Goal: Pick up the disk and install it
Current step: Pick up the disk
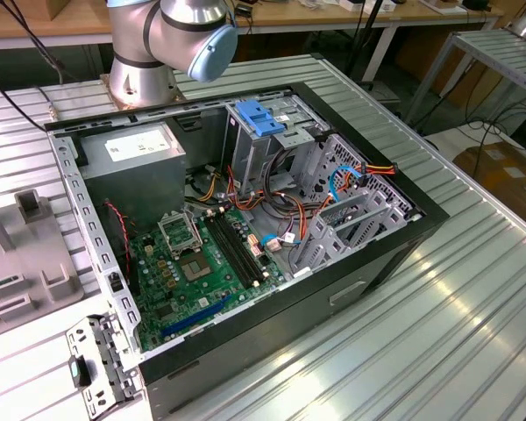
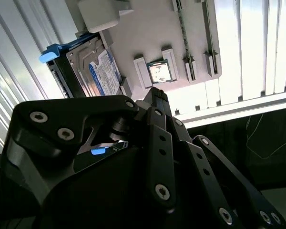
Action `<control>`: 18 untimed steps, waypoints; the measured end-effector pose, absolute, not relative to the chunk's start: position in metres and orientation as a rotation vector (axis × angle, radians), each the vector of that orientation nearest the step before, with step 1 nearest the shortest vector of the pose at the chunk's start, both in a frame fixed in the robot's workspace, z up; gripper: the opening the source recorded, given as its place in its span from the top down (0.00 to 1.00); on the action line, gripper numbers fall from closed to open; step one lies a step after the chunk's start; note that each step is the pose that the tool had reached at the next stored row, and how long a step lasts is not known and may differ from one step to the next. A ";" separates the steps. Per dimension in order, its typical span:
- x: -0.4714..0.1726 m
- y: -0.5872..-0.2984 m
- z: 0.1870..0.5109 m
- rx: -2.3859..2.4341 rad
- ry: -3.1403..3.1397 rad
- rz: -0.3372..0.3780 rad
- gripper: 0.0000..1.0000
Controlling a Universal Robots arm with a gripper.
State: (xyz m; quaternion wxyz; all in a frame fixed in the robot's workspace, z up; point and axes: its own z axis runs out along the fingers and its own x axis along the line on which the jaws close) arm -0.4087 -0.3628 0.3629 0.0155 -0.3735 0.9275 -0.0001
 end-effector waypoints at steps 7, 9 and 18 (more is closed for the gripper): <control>-0.409 -0.363 0.363 -1.213 2.864 0.000 0.89; -0.409 -0.363 0.363 -1.230 2.857 0.001 0.89; -0.409 -0.363 0.363 -1.294 2.829 0.002 0.89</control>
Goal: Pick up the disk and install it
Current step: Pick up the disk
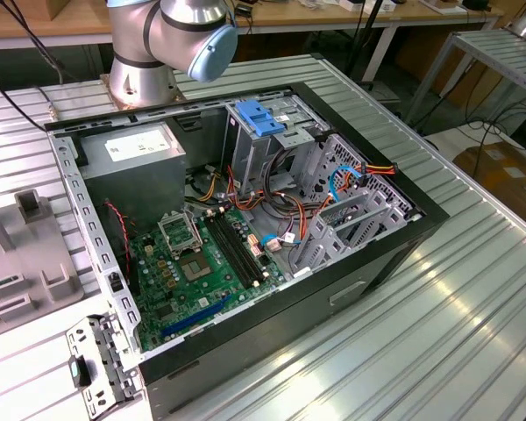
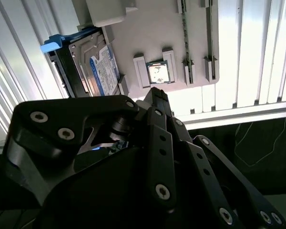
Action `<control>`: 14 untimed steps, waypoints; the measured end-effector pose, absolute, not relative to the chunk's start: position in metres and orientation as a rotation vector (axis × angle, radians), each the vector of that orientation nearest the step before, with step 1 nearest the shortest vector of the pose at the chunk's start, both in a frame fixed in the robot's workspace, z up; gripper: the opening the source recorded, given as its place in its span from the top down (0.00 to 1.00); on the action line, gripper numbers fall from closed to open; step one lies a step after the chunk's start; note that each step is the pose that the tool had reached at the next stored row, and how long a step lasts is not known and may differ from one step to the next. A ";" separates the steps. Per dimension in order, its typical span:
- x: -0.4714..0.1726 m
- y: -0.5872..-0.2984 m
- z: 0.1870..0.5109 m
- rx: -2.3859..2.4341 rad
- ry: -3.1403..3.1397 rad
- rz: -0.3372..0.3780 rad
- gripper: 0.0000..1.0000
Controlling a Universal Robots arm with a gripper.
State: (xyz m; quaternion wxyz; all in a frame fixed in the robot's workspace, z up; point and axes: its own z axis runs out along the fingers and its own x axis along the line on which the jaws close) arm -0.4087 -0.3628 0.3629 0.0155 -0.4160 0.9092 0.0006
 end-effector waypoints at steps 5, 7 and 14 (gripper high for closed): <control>-0.409 -0.363 0.363 -1.329 2.813 0.002 0.89; -0.409 -0.363 0.363 -1.344 2.805 0.003 0.89; -0.409 -0.363 0.363 -1.403 2.776 0.004 0.89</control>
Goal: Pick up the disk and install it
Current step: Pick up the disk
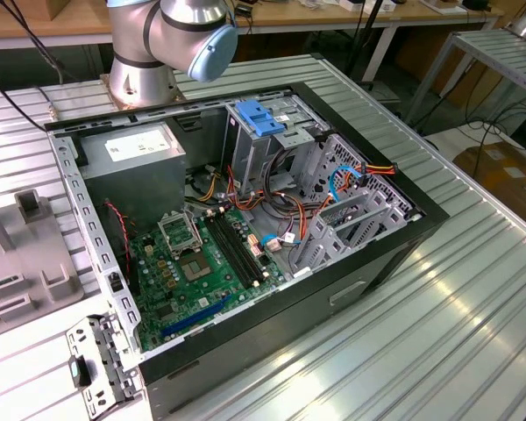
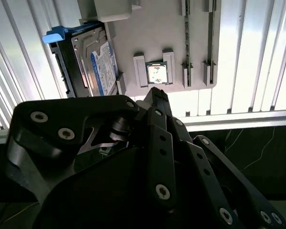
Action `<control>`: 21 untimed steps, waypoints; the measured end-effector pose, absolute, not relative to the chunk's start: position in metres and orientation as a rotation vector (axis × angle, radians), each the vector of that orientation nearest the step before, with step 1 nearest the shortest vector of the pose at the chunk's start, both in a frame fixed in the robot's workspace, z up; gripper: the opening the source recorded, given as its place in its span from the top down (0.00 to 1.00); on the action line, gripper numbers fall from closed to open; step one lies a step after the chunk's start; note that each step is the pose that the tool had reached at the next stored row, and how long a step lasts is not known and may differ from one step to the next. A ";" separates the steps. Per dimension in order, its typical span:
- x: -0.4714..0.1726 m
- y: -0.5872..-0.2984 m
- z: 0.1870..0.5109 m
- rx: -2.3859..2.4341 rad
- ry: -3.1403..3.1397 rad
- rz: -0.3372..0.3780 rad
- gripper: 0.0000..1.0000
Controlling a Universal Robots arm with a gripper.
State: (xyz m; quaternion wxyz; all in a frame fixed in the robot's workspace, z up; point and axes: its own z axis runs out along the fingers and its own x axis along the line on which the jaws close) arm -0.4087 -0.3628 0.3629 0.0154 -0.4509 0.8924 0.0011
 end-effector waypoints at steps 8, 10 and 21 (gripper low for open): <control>-0.409 -0.363 0.363 -1.452 2.751 0.004 0.89; -0.409 -0.363 0.363 -1.466 2.744 0.005 0.89; -0.409 -0.363 0.363 -1.560 2.691 0.006 0.89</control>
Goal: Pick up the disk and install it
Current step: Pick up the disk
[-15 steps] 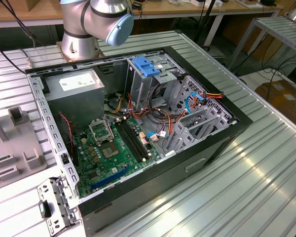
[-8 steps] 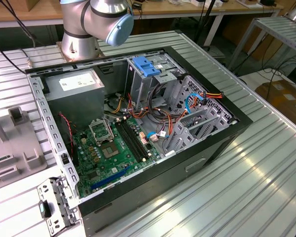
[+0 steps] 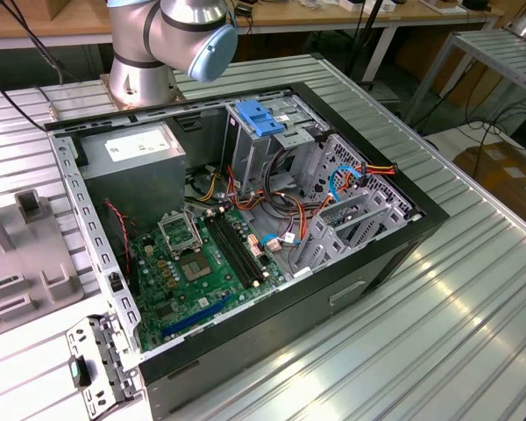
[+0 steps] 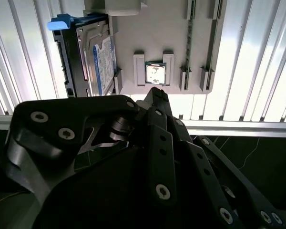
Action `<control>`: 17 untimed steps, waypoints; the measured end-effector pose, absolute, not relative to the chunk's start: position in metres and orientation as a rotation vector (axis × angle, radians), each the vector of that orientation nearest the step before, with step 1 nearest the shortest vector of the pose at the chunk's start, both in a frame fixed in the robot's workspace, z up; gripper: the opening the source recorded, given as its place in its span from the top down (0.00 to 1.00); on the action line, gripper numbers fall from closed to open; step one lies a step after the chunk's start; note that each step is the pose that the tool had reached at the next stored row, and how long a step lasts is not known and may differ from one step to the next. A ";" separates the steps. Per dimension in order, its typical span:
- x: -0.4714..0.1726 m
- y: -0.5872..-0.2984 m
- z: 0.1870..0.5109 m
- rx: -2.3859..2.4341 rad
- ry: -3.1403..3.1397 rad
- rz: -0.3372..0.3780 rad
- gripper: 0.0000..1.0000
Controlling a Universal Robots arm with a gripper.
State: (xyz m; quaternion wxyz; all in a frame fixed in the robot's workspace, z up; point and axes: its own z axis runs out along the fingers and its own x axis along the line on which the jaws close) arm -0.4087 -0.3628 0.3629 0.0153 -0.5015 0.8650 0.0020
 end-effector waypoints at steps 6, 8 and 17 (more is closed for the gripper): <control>-0.409 -0.363 0.363 -1.623 2.654 0.007 0.89; -0.409 -0.363 0.363 -1.650 2.638 0.008 0.89; -0.409 -0.363 0.363 -1.733 2.584 0.009 0.89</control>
